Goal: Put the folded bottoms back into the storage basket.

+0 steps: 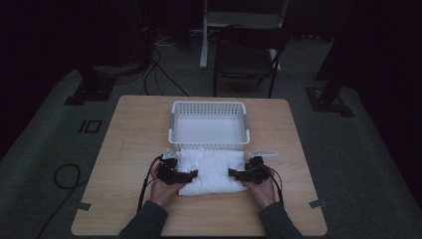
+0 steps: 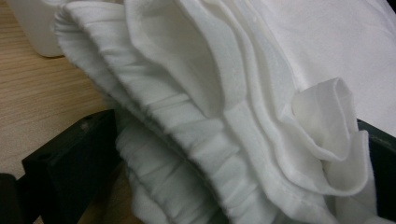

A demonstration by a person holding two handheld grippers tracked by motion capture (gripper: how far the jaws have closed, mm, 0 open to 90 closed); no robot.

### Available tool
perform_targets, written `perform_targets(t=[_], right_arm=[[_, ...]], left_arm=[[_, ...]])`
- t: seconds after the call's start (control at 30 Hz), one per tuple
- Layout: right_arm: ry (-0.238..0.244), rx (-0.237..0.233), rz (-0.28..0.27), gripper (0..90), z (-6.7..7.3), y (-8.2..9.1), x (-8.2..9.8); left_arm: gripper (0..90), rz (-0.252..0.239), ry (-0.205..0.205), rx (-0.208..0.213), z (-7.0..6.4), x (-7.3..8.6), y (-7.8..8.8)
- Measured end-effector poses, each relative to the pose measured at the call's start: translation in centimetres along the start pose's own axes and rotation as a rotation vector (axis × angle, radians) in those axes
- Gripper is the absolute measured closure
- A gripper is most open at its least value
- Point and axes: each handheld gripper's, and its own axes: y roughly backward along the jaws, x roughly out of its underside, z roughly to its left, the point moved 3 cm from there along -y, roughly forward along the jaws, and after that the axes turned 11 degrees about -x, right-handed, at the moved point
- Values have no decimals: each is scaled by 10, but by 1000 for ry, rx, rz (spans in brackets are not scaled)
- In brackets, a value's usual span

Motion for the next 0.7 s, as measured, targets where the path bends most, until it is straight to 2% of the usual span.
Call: perform_targets(t=[0.03,0.17,0.23,0.3,0.4,0.47,0.6,0.67,0.7], right_arm=[[-12,-11,-2,124,-1,0,0],[-1,0,-7,127,-1,-1,0],[-5,-14,-10,142,-1,-1,0],[-16,-53,-13,215,-2,-1,0],[-61,-158,-30,327,-7,-1,1],[-98,-201,-39,385,-10,-2,0],[-145,-247,-43,513,-13,-5,1],[-136,-246,-48,572,-12,-5,2],[-119,-235,-49,597,-10,-3,1]], left_arm=[[0,1,0,0,0,0,0],[0,3,-1,4,0,0,0],[0,5,-3,11,0,-1,0],[21,7,-2,30,0,-1,0],[106,19,7,79,1,-2,2],[154,22,16,96,2,-2,2],[281,38,55,161,3,-2,2],[352,52,80,204,5,-1,2],[387,53,84,213,6,-1,3]])
